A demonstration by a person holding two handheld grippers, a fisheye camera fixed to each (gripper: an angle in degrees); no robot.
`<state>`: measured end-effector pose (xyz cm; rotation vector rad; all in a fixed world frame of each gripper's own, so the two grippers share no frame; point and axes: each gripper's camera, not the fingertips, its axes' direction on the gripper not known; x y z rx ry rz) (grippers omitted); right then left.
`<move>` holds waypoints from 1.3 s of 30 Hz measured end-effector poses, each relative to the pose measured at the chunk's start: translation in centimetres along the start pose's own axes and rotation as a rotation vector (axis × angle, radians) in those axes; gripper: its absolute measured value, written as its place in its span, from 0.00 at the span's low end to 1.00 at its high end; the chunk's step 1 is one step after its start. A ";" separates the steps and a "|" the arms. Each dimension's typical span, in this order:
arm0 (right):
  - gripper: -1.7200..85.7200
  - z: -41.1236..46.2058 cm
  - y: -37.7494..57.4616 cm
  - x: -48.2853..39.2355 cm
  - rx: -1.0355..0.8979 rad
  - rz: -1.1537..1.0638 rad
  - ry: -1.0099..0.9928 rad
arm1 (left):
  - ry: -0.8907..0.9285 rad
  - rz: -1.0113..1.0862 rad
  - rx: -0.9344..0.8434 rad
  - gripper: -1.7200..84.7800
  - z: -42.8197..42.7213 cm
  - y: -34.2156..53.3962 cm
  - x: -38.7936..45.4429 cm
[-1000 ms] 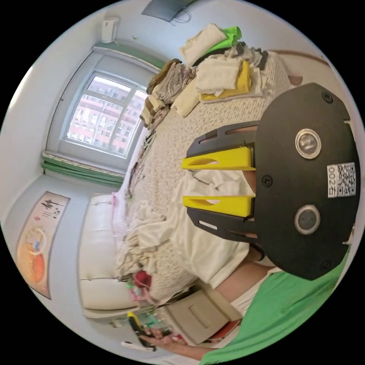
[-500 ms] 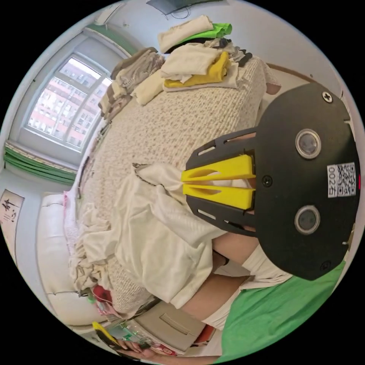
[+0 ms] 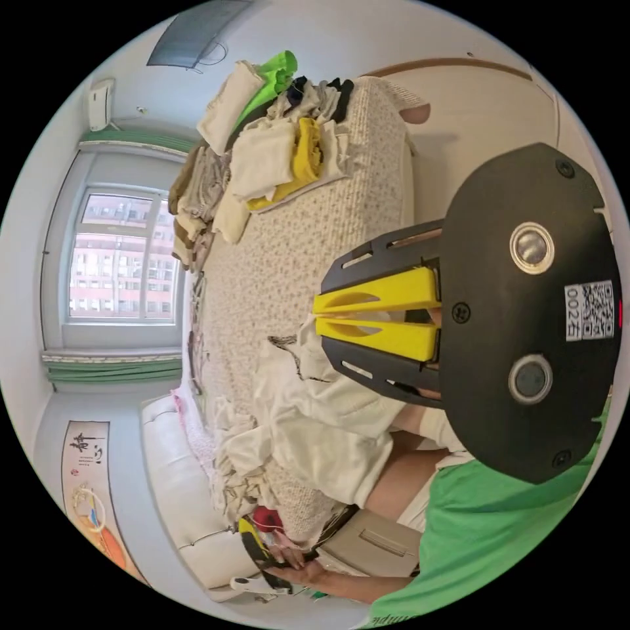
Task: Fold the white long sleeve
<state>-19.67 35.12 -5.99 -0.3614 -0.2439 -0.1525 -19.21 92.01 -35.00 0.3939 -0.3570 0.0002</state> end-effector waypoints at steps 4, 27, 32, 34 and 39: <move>0.01 1.1 2.4 0.9 -0.045 0.041 -0.035 | -0.034 0.219 -0.167 0.05 9.4 -2.6 5.5; 0.01 3.2 7.0 5.4 -0.056 0.084 -0.023 | -0.002 0.873 -0.663 0.06 49.2 -3.6 20.6; 0.01 2.5 8.1 5.2 -0.075 0.079 0.015 | 0.105 0.677 -0.645 0.02 49.2 -3.3 21.9; 0.01 2.0 8.7 5.1 -0.076 0.081 0.028 | 0.114 0.642 -0.612 0.01 47.9 -3.0 22.5; 0.01 -1.5 9.6 4.9 0.003 0.092 0.093 | -0.043 0.582 -0.424 0.01 41.0 -3.3 25.3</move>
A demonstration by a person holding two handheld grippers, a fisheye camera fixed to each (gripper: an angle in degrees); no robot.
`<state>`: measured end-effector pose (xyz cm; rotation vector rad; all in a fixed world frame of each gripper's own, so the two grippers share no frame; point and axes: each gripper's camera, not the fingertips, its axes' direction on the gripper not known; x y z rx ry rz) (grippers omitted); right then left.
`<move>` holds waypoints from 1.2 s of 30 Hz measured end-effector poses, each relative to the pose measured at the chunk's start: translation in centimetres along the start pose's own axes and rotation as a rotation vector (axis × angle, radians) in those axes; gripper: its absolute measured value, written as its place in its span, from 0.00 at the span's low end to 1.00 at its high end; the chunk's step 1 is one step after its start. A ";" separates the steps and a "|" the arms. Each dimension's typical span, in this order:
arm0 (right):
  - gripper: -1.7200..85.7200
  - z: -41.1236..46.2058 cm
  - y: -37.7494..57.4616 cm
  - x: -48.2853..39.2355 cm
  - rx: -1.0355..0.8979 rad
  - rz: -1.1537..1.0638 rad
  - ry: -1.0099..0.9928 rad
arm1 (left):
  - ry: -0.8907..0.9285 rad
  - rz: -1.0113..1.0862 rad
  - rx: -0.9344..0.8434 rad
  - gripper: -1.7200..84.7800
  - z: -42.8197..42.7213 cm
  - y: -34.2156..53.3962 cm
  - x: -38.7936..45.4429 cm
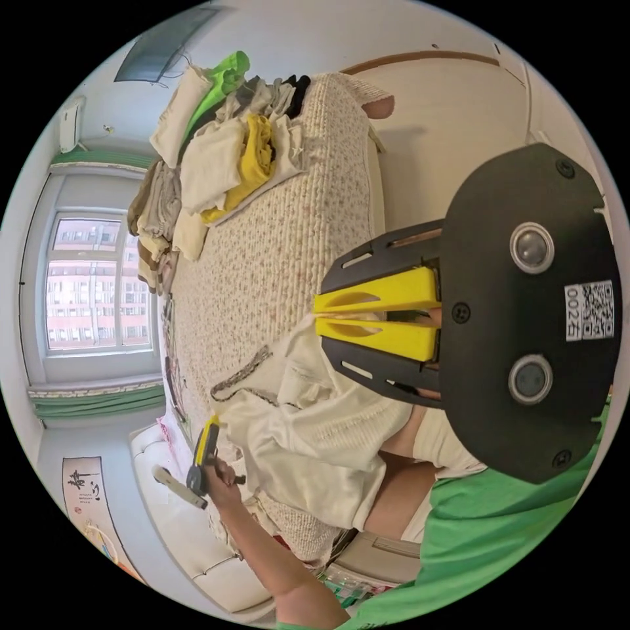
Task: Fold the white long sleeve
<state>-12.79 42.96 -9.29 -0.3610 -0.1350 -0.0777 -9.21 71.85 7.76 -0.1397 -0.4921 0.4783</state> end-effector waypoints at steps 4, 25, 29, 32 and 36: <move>0.01 -4.3 -2.0 0.7 0.135 -0.009 0.030 | -0.225 -0.042 0.198 0.01 -11.0 -0.2 3.6; 0.01 -41.2 -17.6 -6.8 0.819 -0.442 0.061 | -0.872 -0.134 0.753 0.01 -59.1 0.5 24.4; 0.01 -43.4 -15.4 -6.8 0.935 -0.384 0.102 | -0.813 -0.160 0.720 0.01 -61.0 2.0 26.2; 0.01 -44.8 -14.5 -6.4 0.944 -0.394 0.122 | -0.762 -0.148 0.766 0.01 -62.8 3.7 27.4; 0.01 -45.9 -15.5 -6.4 0.940 -0.412 0.184 | -0.710 -0.108 0.727 0.01 -64.1 3.4 28.5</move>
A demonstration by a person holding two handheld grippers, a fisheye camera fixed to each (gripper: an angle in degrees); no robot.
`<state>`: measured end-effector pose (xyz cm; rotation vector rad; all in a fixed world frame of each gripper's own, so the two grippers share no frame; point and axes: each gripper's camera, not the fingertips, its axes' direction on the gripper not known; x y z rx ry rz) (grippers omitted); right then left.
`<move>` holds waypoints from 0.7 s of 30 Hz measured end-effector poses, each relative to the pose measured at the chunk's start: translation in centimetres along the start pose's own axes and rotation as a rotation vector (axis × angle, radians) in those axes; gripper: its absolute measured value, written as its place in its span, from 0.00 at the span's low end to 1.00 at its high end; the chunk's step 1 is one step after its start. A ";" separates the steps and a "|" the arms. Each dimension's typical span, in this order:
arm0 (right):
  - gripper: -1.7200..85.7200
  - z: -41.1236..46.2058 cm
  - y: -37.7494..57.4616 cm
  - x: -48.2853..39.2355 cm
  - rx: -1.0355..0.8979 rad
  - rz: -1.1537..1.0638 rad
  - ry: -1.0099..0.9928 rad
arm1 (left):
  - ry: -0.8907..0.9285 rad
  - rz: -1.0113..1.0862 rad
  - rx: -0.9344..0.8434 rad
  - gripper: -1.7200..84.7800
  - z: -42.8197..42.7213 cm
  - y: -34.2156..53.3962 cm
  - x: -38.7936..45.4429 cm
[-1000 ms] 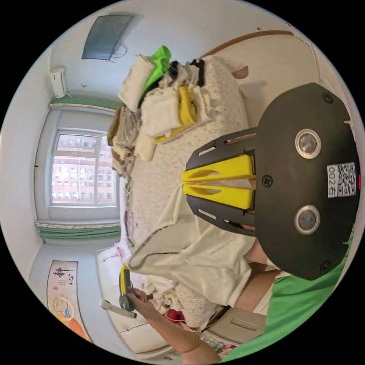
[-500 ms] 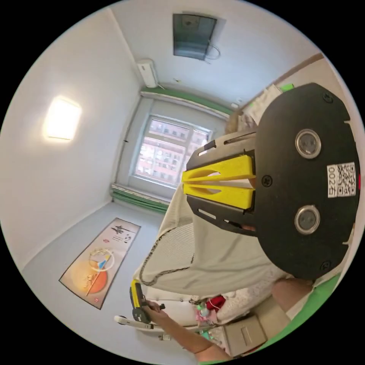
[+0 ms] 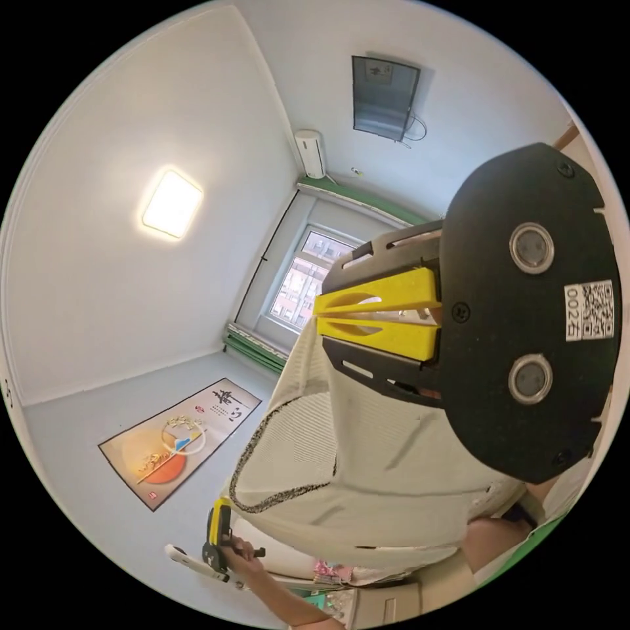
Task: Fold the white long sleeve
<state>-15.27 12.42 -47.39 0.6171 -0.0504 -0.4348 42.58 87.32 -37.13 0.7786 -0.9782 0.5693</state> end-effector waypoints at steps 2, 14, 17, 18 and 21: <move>0.01 0.9 -0.7 0.3 -0.002 -0.011 0.005 | -0.041 0.054 -0.003 0.01 0.4 -0.8 0.7; 0.01 24.4 -1.4 0.5 -0.206 -0.031 -0.072 | -0.012 -0.039 -0.220 0.01 21.4 -1.6 -6.3; 0.01 35.3 0.4 -0.2 -0.309 -0.011 -0.092 | -0.022 -0.059 -0.329 0.01 32.5 0.0 -8.6; 0.01 40.1 1.2 -0.5 -0.358 0.005 -0.101 | -0.026 -0.061 -0.349 0.01 34.9 0.4 -9.1; 0.01 52.7 4.0 -1.1 -0.502 0.063 -0.124 | -0.044 -0.094 -0.444 0.01 47.1 3.1 -11.1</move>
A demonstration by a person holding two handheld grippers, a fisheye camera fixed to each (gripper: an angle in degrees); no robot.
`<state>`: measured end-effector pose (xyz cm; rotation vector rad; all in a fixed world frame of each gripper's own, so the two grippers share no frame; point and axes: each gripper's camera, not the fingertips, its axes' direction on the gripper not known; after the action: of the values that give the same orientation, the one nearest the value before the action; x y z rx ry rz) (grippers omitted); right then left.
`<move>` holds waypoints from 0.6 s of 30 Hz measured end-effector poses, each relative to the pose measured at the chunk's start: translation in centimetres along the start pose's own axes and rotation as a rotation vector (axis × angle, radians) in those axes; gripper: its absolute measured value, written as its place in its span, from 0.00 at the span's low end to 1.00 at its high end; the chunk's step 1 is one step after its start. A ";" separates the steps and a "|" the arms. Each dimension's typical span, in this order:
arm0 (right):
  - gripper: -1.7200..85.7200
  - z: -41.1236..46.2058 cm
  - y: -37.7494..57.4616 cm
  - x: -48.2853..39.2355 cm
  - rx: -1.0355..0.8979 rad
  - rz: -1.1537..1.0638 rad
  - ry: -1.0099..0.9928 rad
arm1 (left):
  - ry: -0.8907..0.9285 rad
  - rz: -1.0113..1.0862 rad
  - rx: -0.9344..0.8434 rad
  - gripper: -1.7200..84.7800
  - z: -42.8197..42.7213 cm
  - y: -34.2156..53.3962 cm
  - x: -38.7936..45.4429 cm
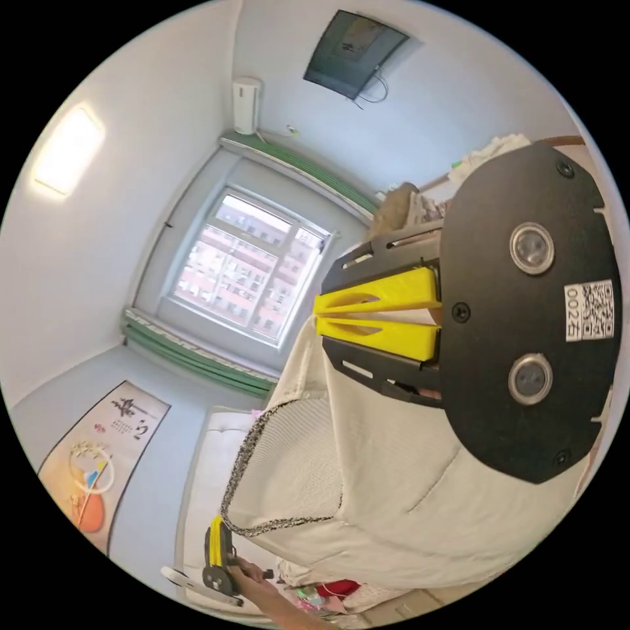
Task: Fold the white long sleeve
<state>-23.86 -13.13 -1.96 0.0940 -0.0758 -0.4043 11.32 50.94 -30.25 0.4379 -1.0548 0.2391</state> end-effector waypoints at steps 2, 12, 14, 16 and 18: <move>0.01 8.2 -1.5 0.6 -0.118 0.063 -0.030 | 0.037 -0.060 -0.100 0.01 10.4 -1.6 -1.1; 0.10 34.6 7.3 -0.8 -0.489 0.166 -0.046 | 0.197 -0.416 -0.478 0.01 38.6 7.5 -5.7; 0.08 34.7 9.0 -0.3 -0.482 0.170 0.028 | 0.157 -0.441 -0.482 0.01 39.4 9.7 -9.2; 0.07 34.3 10.1 0.8 -0.475 0.187 0.030 | 0.131 -0.437 -0.483 0.01 39.0 10.5 -11.8; 0.05 32.8 11.2 2.5 -0.462 0.249 0.015 | 0.153 -0.439 -0.475 0.01 37.6 11.3 -14.2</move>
<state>-20.25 -6.40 31.92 -0.3652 0.0220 -0.1649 -29.47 44.01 -24.38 0.2068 -0.8067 -0.3596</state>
